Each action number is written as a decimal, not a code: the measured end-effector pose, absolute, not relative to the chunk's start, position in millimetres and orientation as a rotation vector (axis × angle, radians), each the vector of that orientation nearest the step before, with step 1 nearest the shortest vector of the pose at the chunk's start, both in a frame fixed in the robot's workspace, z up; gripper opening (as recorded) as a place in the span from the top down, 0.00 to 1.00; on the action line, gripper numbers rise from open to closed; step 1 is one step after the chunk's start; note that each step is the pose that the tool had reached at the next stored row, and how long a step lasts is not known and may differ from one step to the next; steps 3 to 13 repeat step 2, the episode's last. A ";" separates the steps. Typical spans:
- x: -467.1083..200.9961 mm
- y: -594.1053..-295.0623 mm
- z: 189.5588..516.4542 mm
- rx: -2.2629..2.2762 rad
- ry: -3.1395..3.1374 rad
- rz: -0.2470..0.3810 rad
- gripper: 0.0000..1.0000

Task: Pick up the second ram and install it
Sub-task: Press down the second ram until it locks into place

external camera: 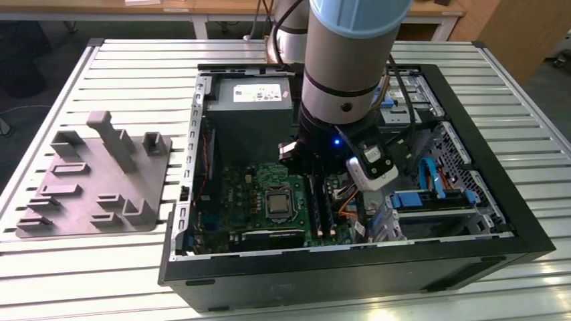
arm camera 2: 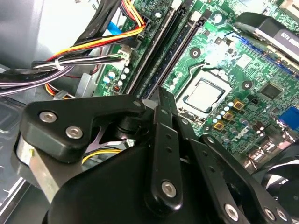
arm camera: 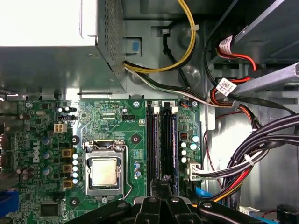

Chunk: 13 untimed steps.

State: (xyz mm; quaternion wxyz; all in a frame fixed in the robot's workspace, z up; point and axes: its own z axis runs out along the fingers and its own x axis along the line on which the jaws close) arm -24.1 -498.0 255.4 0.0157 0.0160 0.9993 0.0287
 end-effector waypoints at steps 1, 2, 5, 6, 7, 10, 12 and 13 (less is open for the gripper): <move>-24.1 -498.0 255.4 0.050 3.109 0.089 0.90; -24.1 -498.0 255.4 0.050 3.109 0.089 0.90; -24.1 -498.0 255.4 0.050 3.109 0.089 0.90; -24.1 -498.0 255.4 0.050 3.109 0.089 0.90; -24.1 -498.0 255.4 0.050 3.109 0.089 0.90; -24.1 -498.0 255.4 0.050 3.109 0.089 0.90; -24.1 -498.0 255.4 0.050 3.109 0.089 0.90; -24.1 -498.0 255.4 0.050 3.109 0.089 0.90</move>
